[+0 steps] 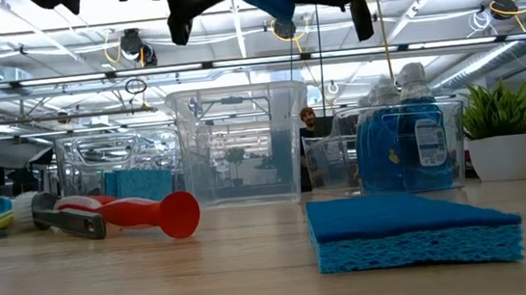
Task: Pick & Place Kitchen Sink Supplies
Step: Put the blue sponge into the left transparent bin
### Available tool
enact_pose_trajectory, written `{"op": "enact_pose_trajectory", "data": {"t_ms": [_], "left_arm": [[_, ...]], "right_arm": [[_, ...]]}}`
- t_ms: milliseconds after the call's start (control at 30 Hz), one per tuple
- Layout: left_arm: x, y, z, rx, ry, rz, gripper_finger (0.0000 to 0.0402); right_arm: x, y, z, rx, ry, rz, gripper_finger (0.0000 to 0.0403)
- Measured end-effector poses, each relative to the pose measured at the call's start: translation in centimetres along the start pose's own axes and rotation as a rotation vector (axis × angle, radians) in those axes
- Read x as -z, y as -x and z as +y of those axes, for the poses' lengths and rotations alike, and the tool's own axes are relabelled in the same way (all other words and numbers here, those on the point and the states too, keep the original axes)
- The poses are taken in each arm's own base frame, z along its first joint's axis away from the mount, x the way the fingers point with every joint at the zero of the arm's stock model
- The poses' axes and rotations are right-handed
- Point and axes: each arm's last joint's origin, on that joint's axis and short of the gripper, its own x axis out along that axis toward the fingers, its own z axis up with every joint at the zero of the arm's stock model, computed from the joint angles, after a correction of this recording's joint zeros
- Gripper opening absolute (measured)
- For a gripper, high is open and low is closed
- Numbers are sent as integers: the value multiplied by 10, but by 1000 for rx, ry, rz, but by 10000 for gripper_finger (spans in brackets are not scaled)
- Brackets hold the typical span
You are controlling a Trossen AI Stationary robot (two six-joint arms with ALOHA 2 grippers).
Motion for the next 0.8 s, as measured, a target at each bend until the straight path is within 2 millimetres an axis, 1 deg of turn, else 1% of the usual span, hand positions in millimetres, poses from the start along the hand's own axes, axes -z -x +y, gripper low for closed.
{"op": "enact_pose_trajectory", "data": {"t_ms": [100, 233, 433, 567, 633, 800], "left_arm": [[0, 0, 1, -17, -1, -8, 266], [5, -3, 5, -57, -4, 13, 266], [6, -6, 6, -73, -3, -19, 266], [7, -13, 7, -61, 15, -30, 266], [9, -20, 7, -54, 15, -12, 267], [4, -36, 4, -24, 1, -8, 266]], "right_arm": [[2, -1, 0, 1, -19, 7, 0], [1, -1, 0, -2, -32, 2, 0], [1, -1, 0, -6, -53, -1, 0], [1, -1, 0, -7, -54, -1, 0], [1, -1, 0, -7, -55, 0, 0], [2, -1, 0, -3, -56, 8, 0]]}}
